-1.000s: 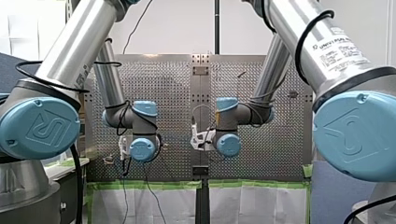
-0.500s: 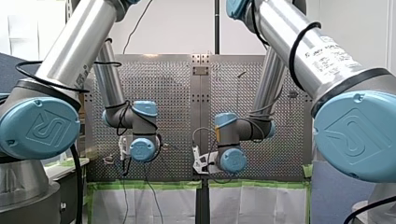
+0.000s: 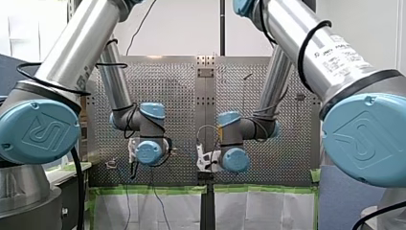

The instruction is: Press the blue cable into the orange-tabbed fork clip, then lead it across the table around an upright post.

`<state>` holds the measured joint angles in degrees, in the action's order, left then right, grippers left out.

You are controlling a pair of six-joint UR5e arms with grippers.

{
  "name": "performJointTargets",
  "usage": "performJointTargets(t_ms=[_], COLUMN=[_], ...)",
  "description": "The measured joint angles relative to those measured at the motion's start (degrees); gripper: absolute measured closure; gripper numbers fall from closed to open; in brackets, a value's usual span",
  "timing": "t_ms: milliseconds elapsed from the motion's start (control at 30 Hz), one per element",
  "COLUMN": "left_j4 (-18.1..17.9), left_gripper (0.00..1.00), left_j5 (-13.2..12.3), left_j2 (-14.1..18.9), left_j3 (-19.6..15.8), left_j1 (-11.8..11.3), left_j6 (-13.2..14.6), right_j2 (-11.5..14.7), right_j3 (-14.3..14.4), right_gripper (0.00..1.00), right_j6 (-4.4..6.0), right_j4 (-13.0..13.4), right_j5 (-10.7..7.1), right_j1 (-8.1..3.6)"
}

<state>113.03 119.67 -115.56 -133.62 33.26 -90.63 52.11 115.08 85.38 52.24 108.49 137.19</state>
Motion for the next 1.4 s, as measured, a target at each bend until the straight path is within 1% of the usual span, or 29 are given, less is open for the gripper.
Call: performJointTargets(t_ms=[67, 100, 167, 200, 300, 367, 433, 533, 633, 700, 767, 900, 967, 1067, 1167, 1300, 1400], left_j4=[1.08, 1.78, 2.74, 3.32, 4.63, 5.17, 5.46, 5.54, 5.53, 5.15, 4.58, 2.79, 1.82, 0.06, -1.77, -4.15, -5.8], left_gripper=[1.0, 1.0, 1.0, 1.0, 1.0, 1.0, 1.0, 1.0, 1.0, 1.0, 1.0, 1.0, 1.0, 1.0, 1.0, 1.0, 1.0], left_j5=[-1.09, -1.77, -2.75, -3.33, -4.19, -3.93, -3.12, -1.48, 0.13, 0.86, 1.14, 1.24, 1.24, 1.28, 1.28, 1.24, 0.28], left_j2=[0.96, 1.6, 2.54, 3.11, 4.43, 5.3, 6.43, 8.22, 9.35, 9.0, 8.37, 6.53, 5.57, 3.81, 1.97, -0.41, -2.07], left_j3=[0.62, 0.86, 1.05, 1.14, 1.22, 1.22, 1.16, 0.94, 0.69, 0.27, -0.24, -1.68, -2.12, -2.46, -2.56, -2.58, -2.58], left_j1=[0.12, 0.16, 0.1, 0.06, -0.11, -0.37, -0.75, -1.32, -1.78, -2.02, -2.25, -2.98, -3.24, -3.61, -3.98, -4.88, -6.24], left_j6=[-0.38, -0.72, -1.36, -1.82, -3.04, -3.87, -5.0, -6.78, -8.48, -9.61, -10.35, -11.68, -11.82, -11.71, -11.62, -11.37, -11.14], right_j2=[0.89, 1.53, 2.56, 3.23, 4.84, 5.79, 6.86, 8.39, 10.02, 11.03, 11.5, 11.86, 11.84, 11.07, 9.76, 7.83, 6.43], right_j3=[-0.41, -0.55, -0.62, -0.57, -0.42, -0.41, -0.41, -0.38, -0.38, -0.37, -0.36, -0.34, -0.34, -0.33, -0.33, -0.34, -0.35], right_gripper=[1.0, 1.0, 1.0, 1.0, 1.0, 1.0, 1.0, 1.0, 1.0, 1.0, 1.0, 1.0, 1.0, 1.0, 1.0, 1.0, 1.0], right_j6=[0.69, 1.23, 2.21, 2.86, 4.27, 4.75, 5.23, 6.15, 6.79, 7.13, 7.5, 7.9, 8.01, 8.16, 8.21, 8.28, 8.45], right_j4=[-0.67, -1.17, -1.84, -2.13, -2.07, -1.75, -1.23, -0.92, -1.06, -1.16, -1.2, -1.24, -1.24, -1.21, -1.01, 0.23, 1.52], right_j5=[0.59, 0.58, 0.11, -0.27, -1.17, -1.74, -2.4, -3.2, -3.53, -3.63, -3.68, -3.72, -3.75, -4.01, -4.13, -4.13, -3.95], right_j1=[0.17, 0.23, 0.22, 0.2, 0.16, 0.06, -0.08, -0.23, -0.27, -0.28, -0.28, -0.29, -0.29, -0.29, -0.3, -0.41, -0.59])
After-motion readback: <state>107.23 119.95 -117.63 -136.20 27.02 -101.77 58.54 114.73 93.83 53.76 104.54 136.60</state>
